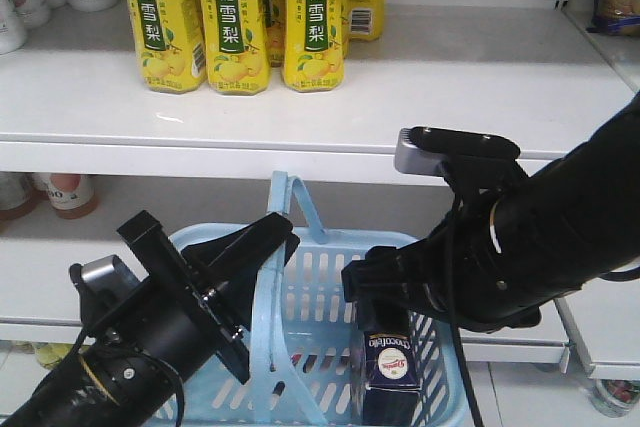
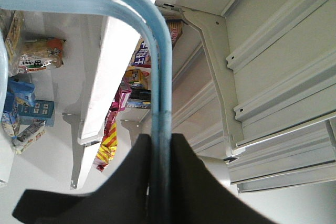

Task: Left arm holds basket, right arm returns cookies
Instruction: 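Lower the right gripper into the basket onto the cookie box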

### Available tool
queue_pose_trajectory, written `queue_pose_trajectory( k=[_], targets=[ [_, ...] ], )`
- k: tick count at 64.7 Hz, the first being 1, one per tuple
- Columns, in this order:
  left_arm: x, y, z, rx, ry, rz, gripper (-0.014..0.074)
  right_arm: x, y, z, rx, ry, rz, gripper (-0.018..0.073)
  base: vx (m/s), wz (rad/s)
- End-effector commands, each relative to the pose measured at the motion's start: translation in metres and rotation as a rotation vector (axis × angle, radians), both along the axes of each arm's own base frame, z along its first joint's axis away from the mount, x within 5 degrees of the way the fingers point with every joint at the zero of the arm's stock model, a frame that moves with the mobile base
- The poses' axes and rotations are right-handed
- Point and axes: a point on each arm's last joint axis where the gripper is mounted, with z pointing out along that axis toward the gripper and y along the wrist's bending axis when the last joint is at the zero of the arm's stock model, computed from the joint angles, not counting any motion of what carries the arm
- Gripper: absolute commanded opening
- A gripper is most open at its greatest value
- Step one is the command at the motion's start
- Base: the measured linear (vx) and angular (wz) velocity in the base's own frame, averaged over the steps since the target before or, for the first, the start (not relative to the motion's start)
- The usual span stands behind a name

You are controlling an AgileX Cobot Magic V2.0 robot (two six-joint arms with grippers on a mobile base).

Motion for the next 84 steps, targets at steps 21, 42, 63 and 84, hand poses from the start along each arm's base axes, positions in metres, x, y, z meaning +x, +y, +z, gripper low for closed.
queue_pose_trajectory(
  k=[21, 42, 63, 84],
  targets=[
    [-0.003, 0.010, 0.039, -0.246, -0.232, 0.057, -0.0003, 0.012, 0.017, 0.003, 0.031, -0.126, 0.038, 0.0549, 0.00, 0.00],
    [-0.003, 0.010, 0.039, -0.246, -0.232, 0.057, -0.0003, 0.021, 0.019, 0.001, 0.005, -0.189, 0.045, 0.0549, 0.00, 0.00],
    [-0.003, 0.010, 0.039, -0.246, -0.232, 0.057, -0.0003, 0.027, 0.024, -0.010, -0.019, -0.168, 0.044, 0.0549, 0.00, 0.00],
    [-0.003, 0.010, 0.039, -0.246, -0.232, 0.057, -0.0003, 0.028, 0.024, -0.012, -0.028, -0.161, 0.045, 0.0549, 0.00, 0.00]
  ],
)
